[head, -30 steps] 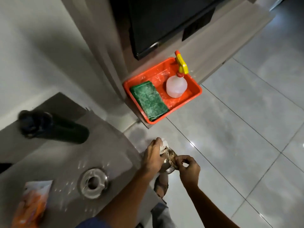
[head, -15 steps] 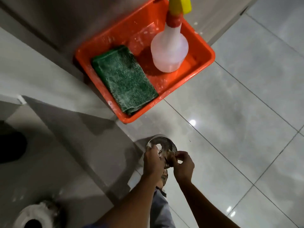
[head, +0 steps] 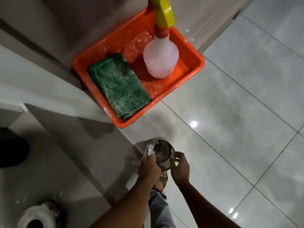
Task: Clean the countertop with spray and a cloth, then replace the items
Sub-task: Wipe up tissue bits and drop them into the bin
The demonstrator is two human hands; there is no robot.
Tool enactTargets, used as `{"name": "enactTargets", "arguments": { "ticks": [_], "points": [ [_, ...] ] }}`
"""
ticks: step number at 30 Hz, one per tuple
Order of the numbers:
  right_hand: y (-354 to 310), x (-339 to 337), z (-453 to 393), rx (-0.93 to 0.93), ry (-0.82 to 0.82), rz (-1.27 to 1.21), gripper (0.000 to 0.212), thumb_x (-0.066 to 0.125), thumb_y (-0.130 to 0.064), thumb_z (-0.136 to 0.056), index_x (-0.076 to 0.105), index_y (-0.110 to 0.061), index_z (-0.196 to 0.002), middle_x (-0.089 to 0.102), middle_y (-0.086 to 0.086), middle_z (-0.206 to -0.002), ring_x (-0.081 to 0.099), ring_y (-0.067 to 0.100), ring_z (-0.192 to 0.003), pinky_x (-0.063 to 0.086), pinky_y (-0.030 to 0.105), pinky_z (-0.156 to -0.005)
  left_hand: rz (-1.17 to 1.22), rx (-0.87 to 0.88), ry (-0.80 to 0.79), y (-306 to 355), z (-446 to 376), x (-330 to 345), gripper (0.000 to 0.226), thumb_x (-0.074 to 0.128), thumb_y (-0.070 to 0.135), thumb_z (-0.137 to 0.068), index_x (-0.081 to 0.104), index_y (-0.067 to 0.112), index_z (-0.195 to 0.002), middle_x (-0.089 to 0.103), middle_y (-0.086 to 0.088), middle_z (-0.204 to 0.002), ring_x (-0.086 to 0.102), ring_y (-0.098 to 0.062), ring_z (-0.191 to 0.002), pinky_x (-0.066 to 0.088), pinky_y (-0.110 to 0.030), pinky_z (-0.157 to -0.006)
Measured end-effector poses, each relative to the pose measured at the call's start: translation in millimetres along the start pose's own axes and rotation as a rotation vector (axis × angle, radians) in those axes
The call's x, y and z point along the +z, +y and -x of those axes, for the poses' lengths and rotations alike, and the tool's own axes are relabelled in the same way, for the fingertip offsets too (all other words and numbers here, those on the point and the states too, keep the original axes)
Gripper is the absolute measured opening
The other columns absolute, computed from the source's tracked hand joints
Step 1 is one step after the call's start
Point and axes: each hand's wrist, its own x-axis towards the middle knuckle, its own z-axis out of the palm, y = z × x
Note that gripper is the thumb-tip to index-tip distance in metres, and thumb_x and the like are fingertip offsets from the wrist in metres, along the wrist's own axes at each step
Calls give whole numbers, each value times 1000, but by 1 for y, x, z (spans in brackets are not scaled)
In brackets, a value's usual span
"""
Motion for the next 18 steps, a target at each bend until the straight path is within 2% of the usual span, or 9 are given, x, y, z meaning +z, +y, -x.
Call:
{"name": "enactTargets", "arguments": {
  "ticks": [4,7,10,14,18],
  "points": [
    [-24,-24,21,-68,3,25,27,63,-28,-110,64,-13,-132,74,6,-128,73,30,-117,60,50,-99,4,52,43,13,26,-21,30,62,14,-104,67,12,-133,71,-14,-141,69,-34,-131,59,-42,-104],
    [-46,-44,46,-149,-17,68,35,62,-33,-110,62,-15,-140,73,6,-135,70,29,-124,59,47,-101,43,134,105,18,54,-44,45,64,24,-107,57,15,-151,61,-11,-155,59,-31,-144,52,-41,-117],
    [-72,-63,73,-281,-31,115,43,64,-35,-110,59,-17,-149,71,5,-143,69,28,-129,56,39,-103,40,211,195,17,84,-70,54,61,32,-108,50,15,-159,56,-9,-162,50,-28,-152,42,-39,-127],
    [-117,-78,108,-374,-60,143,56,64,-42,-109,52,-18,-159,64,6,-154,62,28,-139,52,41,-111,97,297,327,5,131,-108,55,55,39,-110,49,15,-159,56,-10,-161,50,-28,-152,41,-38,-125],
    [-164,-76,151,-475,-54,106,60,68,-41,-108,50,-21,-161,62,4,-154,58,24,-141,46,32,-107,169,321,465,-27,174,-138,57,53,45,-111,49,15,-159,58,-9,-160,53,-29,-149,40,-39,-124]
  ]
}}
